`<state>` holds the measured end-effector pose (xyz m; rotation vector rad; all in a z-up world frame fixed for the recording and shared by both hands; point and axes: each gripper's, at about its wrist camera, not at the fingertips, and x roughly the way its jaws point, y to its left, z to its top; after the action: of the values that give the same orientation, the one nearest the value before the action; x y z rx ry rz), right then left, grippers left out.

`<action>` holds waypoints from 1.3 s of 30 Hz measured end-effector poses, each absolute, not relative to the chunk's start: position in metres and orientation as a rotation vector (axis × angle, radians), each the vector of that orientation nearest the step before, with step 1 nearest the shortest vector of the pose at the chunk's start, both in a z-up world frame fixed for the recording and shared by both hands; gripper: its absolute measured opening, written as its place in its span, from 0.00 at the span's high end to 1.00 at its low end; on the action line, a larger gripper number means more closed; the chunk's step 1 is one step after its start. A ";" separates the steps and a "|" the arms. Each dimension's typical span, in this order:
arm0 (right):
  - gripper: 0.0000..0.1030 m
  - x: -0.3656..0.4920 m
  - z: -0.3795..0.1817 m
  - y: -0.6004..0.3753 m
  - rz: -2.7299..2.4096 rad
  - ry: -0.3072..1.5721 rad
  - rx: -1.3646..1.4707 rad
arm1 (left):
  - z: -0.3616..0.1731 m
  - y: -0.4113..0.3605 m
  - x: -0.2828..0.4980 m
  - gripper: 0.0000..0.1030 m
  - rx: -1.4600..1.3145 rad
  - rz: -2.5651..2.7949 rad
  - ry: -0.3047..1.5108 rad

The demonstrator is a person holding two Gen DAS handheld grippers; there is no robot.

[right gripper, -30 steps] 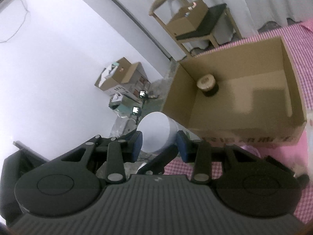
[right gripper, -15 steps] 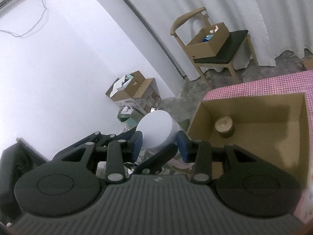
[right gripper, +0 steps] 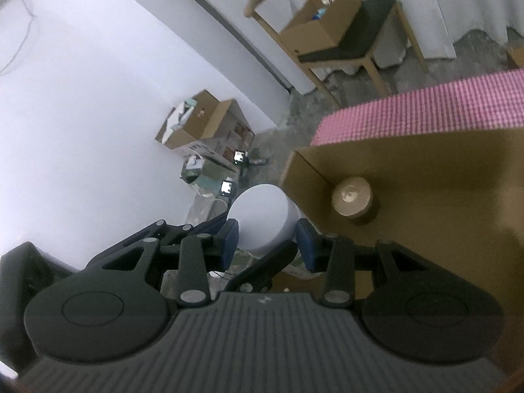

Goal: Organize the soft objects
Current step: 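Lift the white bottle with the right gripper and carry it into the box, then lower the white bottle beside the jar and open the right gripper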

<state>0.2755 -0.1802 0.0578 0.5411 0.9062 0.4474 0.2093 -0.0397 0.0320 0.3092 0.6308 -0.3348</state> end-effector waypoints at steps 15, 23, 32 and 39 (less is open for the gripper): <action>0.61 0.309 -0.008 -0.177 0.433 1.018 0.555 | -0.016 -0.038 0.248 0.49 0.351 -0.340 0.765; 0.60 0.316 -0.020 -0.169 0.432 1.048 0.532 | -0.025 -0.037 0.254 0.49 0.370 -0.340 0.810; 0.59 0.322 -0.023 -0.160 0.435 1.063 0.494 | -0.028 -0.031 0.253 0.49 0.367 -0.341 0.831; 0.59 0.326 -0.020 -0.152 0.438 1.064 0.459 | -0.028 -0.032 0.250 0.38 0.371 -0.342 0.841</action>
<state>0.3257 -0.1520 -0.0204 0.4590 1.0642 0.4383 0.2504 -0.0317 -0.0281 0.3715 0.8411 -0.3416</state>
